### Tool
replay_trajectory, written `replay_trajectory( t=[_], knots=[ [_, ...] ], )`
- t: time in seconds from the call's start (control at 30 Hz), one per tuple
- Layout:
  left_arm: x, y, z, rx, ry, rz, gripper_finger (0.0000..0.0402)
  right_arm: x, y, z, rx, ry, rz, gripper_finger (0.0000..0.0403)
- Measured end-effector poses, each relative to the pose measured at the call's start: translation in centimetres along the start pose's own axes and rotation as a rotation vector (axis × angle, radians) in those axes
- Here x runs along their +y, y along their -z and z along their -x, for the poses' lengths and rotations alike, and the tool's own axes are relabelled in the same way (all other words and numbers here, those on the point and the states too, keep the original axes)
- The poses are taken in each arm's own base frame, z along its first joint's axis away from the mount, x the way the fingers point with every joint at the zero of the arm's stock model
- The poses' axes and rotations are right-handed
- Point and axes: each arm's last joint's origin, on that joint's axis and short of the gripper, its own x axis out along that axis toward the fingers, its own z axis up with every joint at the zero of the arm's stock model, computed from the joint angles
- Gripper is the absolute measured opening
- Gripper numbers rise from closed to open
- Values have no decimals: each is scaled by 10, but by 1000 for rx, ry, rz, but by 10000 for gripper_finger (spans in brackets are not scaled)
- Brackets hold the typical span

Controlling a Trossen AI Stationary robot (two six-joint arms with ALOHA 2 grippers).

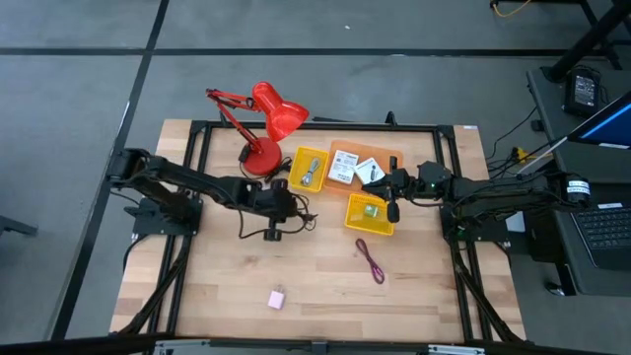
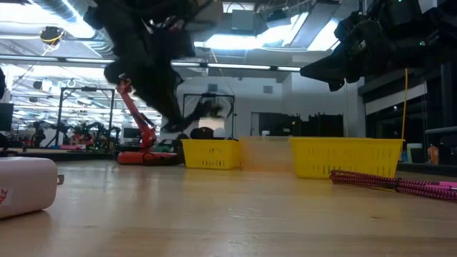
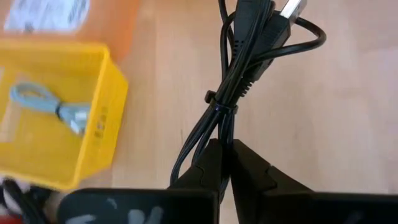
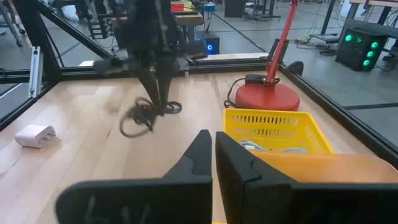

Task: Pick and place items into bin
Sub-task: Put the black cable into the left yellow basket

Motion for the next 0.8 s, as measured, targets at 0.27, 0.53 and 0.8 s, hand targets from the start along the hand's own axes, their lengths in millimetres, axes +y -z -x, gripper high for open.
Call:
replay_trajectory(
  t=[0.27, 0.53, 0.8],
  knots=[
    [9, -11, 24, -211, 80, -7, 9, 0, 0, 0, 0, 0, 0, 6],
    [13, 14, 18, -475, 160, 62, 8, 0, 0, 0, -1, 0, 1, 6],
    [6, 35, 16, -738, 257, 76, 8, 0, 0, 0, -5, 0, 4, 6]
  ],
)
